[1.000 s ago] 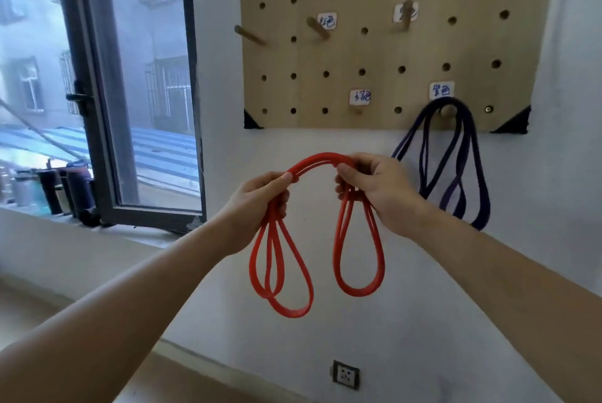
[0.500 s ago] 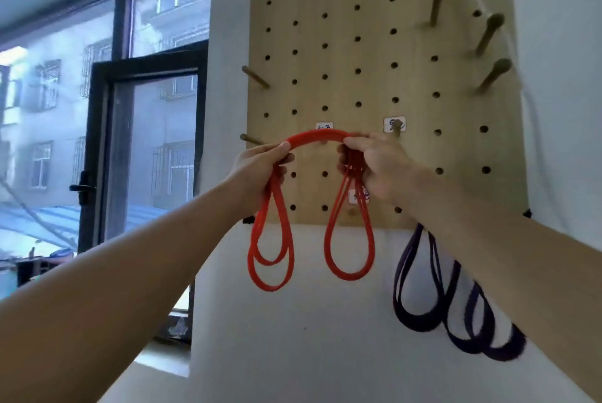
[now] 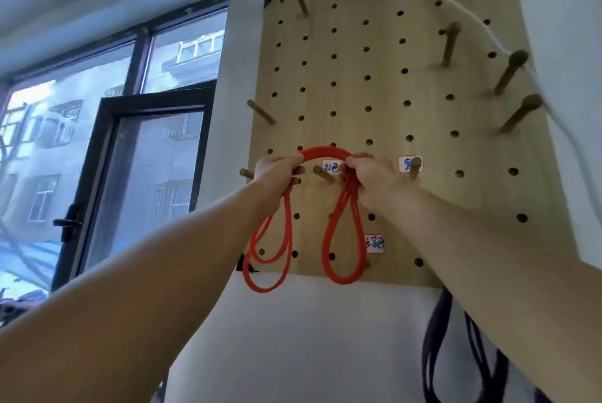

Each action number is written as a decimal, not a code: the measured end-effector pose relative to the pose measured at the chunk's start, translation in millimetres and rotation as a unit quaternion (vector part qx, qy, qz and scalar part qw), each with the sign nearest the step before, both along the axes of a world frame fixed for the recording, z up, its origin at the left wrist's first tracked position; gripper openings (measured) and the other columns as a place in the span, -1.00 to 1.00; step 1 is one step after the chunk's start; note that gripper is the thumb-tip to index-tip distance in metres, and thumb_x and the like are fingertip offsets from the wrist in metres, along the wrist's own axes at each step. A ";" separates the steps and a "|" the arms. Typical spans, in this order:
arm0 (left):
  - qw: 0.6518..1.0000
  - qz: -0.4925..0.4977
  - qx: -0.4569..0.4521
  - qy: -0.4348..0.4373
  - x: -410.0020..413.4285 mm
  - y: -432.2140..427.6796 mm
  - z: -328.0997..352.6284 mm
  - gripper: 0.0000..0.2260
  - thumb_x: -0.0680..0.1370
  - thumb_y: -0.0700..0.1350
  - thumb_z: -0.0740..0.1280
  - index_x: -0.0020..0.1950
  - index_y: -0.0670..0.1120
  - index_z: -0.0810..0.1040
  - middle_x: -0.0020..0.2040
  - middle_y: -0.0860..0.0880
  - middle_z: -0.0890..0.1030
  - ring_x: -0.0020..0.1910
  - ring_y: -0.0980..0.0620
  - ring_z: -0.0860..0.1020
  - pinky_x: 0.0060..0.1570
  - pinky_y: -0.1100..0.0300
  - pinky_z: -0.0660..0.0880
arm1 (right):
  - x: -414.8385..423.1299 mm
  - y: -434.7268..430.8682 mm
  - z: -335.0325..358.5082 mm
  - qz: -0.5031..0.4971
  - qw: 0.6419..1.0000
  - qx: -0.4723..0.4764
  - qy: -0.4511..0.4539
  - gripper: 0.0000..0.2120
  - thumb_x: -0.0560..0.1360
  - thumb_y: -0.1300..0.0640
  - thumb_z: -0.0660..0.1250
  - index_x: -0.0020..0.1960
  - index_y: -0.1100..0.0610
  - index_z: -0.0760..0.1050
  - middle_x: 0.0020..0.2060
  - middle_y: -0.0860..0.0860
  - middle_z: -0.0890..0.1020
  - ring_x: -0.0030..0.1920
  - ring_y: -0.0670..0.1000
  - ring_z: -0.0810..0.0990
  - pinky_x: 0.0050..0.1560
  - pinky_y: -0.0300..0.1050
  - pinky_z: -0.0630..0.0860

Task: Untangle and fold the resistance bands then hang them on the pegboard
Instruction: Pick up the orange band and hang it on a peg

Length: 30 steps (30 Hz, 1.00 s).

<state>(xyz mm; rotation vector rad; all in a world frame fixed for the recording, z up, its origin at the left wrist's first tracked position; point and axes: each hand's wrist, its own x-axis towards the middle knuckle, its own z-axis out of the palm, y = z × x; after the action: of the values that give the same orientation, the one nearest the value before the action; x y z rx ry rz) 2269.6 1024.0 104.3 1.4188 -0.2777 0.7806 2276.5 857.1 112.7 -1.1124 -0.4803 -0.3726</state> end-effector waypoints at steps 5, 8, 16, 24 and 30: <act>0.999 -0.005 -0.032 0.013 25.7 -3.4 -2.8 -0.82 0.59 -0.04 0.43 0.08 -0.14 0.66 -0.10 -0.05 0.70 -0.25 0.09 0.54 -0.24 0.24 0.52 | 25.1 4.4 -13.3 -0.033 0.998 -0.045 -0.006 -0.84 0.59 0.36 0.30 0.09 0.16 0.42 -0.25 0.15 0.60 -0.34 0.06 0.55 -0.32 -0.04 0.54; 0.998 -0.018 -0.028 0.055 36.9 -5.6 -19.3 -0.79 0.60 -0.03 0.42 0.13 -0.13 0.63 -0.01 -0.08 0.72 -0.18 0.05 0.59 -0.22 0.21 0.56 | 35.4 1.4 -30.6 -0.103 0.981 -0.160 -0.038 -0.81 0.56 0.27 0.42 0.13 0.12 0.49 -0.12 0.12 0.66 -0.23 0.04 0.63 -0.23 -0.05 0.60; 0.996 -0.033 0.052 0.072 34.1 -0.9 -52.5 -0.81 0.62 -0.02 0.38 0.14 -0.10 0.65 0.02 -0.11 0.72 -0.16 0.04 0.67 -0.17 0.19 0.65 | 26.4 -17.0 -44.9 -0.126 0.944 -0.277 -0.128 -0.56 0.48 0.27 0.51 0.28 0.11 0.43 -0.02 0.15 0.64 -0.08 0.11 0.70 -0.09 -0.02 0.68; 0.944 0.113 0.311 0.012 -1.7 31.0 -79.9 -0.65 0.55 -0.02 0.47 0.31 0.01 0.56 0.14 0.08 0.62 0.13 0.08 0.59 0.16 0.01 0.59 | -14.9 -35.2 -63.2 -0.135 0.862 -0.465 -0.149 -0.30 0.43 0.18 0.56 0.49 -0.05 0.38 0.00 -0.02 0.65 0.08 0.03 0.64 0.21 0.12 0.60; 0.887 0.076 0.454 -0.030 -62.3 42.4 -118.6 -0.75 0.55 -0.13 0.46 0.23 -0.01 0.59 0.07 0.13 0.62 0.03 0.25 0.62 0.07 0.20 0.63 | -73.5 -54.8 -99.6 -0.149 0.793 -0.562 -0.180 -0.66 0.53 0.06 0.48 0.28 0.09 0.59 0.06 -0.17 0.58 -0.01 -0.21 0.52 0.04 -0.31 0.46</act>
<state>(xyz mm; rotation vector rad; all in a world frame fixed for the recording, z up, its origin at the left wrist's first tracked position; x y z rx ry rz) 2207.4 1066.4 -14.3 2.3221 -0.6410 0.8636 2203.0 802.3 13.1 -2.3250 -0.9213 -0.6059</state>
